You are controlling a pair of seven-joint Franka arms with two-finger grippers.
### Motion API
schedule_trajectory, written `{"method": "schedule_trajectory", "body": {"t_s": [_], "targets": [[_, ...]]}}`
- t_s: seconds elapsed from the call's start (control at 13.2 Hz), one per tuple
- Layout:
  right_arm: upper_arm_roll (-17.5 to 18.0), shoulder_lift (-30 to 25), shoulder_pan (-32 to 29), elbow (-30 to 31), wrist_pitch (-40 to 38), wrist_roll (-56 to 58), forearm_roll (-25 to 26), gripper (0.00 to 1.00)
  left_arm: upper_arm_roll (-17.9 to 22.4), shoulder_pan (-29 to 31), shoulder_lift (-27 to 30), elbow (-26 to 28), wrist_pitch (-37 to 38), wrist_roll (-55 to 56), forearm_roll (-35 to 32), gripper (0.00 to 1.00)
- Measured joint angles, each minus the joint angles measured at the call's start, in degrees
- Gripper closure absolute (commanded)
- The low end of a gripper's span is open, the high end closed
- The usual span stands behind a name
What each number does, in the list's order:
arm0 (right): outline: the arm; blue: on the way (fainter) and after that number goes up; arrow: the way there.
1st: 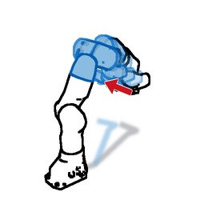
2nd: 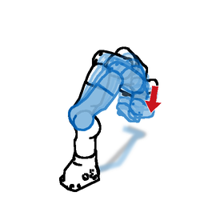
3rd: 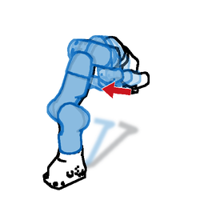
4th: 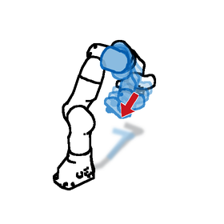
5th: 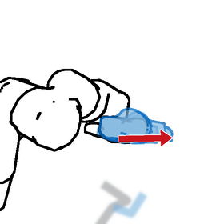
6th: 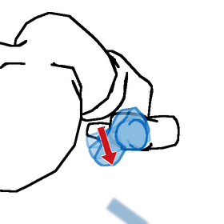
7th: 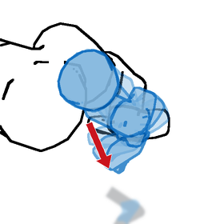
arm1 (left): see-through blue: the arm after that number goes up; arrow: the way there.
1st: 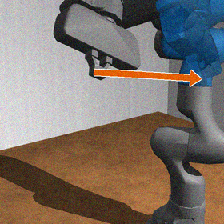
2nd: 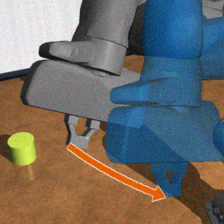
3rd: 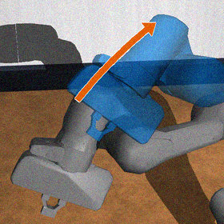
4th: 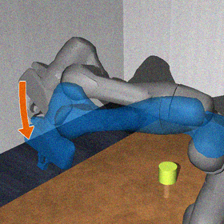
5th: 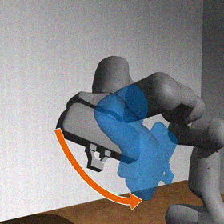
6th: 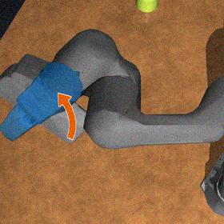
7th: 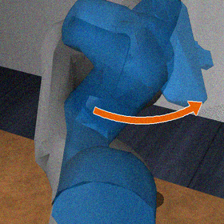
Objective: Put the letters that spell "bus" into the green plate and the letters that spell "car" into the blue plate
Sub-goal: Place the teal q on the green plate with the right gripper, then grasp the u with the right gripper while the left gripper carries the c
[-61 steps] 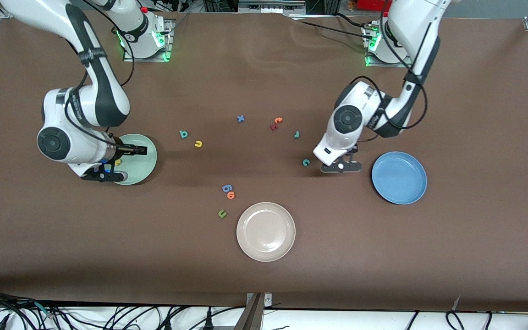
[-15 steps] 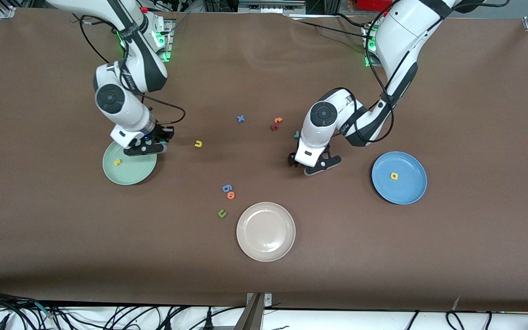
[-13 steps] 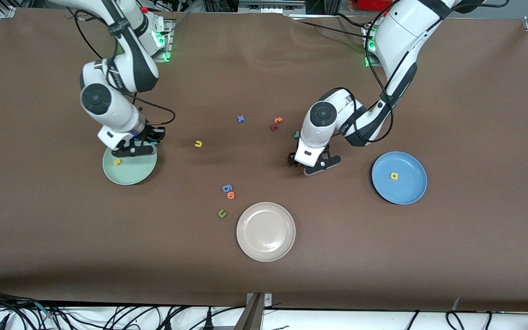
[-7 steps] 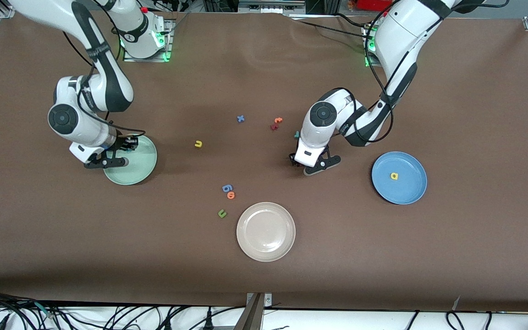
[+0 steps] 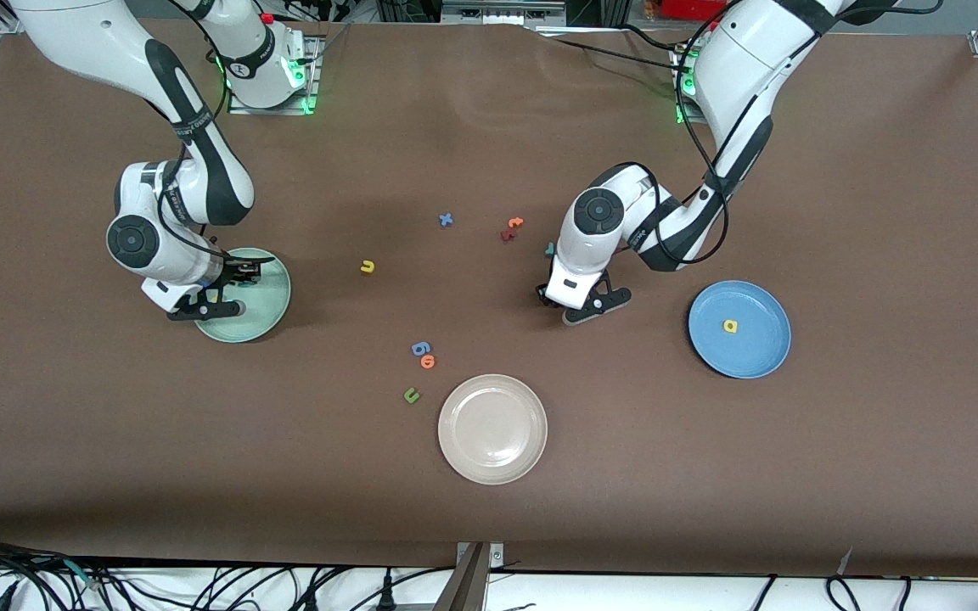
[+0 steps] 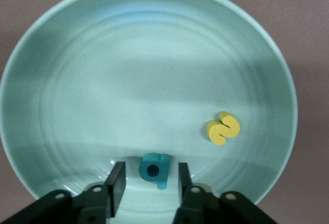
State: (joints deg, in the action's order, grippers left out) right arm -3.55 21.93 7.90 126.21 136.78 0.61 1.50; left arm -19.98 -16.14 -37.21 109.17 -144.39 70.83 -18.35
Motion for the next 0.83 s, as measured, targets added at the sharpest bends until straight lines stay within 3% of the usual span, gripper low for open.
{"method": "schedule_trajectory", "body": {"t_s": [0.3,0.83], "targets": [[1.1,-1.6,0.2,-1.0,-1.5,-3.7,0.0,0.02,0.0,0.0,0.0,0.0,0.0,0.0,0.0,0.60],[13.8,-3.5,2.1,-1.0,-3.8,-32.5,0.0,0.02,0.0,0.0,0.0,0.0,0.0,0.0,0.0,0.69]]}}
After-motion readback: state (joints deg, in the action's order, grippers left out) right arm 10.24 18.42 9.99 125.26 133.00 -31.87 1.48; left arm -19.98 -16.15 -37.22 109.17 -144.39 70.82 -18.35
